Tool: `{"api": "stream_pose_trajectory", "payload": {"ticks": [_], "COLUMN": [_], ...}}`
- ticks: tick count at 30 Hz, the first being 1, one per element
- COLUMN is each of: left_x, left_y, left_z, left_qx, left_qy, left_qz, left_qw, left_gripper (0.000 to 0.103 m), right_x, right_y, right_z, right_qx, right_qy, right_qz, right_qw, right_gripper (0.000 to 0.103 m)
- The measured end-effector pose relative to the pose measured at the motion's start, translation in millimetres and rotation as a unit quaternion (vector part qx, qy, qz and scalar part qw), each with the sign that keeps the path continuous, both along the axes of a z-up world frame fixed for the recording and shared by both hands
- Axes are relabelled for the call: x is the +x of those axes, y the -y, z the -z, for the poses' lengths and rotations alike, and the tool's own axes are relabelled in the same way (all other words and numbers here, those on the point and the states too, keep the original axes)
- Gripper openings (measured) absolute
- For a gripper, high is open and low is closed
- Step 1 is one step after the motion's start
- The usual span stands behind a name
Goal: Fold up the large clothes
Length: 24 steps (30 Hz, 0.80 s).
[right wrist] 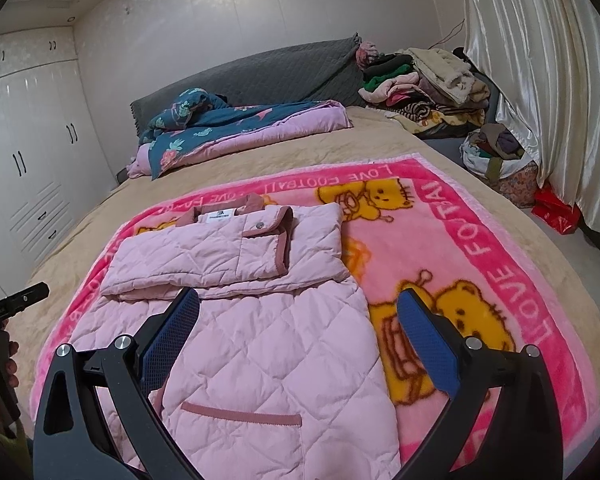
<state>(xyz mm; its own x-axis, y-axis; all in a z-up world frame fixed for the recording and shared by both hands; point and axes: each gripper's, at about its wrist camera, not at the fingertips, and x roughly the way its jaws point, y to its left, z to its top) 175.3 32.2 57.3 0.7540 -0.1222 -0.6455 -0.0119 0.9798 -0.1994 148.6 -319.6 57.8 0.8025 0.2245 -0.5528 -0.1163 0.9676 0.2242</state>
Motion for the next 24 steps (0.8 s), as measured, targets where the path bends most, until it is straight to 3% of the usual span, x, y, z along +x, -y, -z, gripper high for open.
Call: {"api": "stream_pose_trajectory", "payload": {"ticks": [14,24], "left_x": [-15,-29], "left_y": [12,4], "left_z": [11,43], "left_qx": [0.018,0.033], "left_qy": [-0.008,-0.032], "left_qz": [0.007,-0.007], "left_qw": [0.9998,0.9989], "left_gripper": [0.094,0.094], "right_x": [-18,-25], "right_y": [14,15], "right_z": [15,36], "right_qx": [-0.005,-0.013], "right_qy": [-0.023,-0.046], "right_qz": [0.011,0.007], "right_qw": [1.0,0.999], "right_gripper": [0.099,0.099]}}
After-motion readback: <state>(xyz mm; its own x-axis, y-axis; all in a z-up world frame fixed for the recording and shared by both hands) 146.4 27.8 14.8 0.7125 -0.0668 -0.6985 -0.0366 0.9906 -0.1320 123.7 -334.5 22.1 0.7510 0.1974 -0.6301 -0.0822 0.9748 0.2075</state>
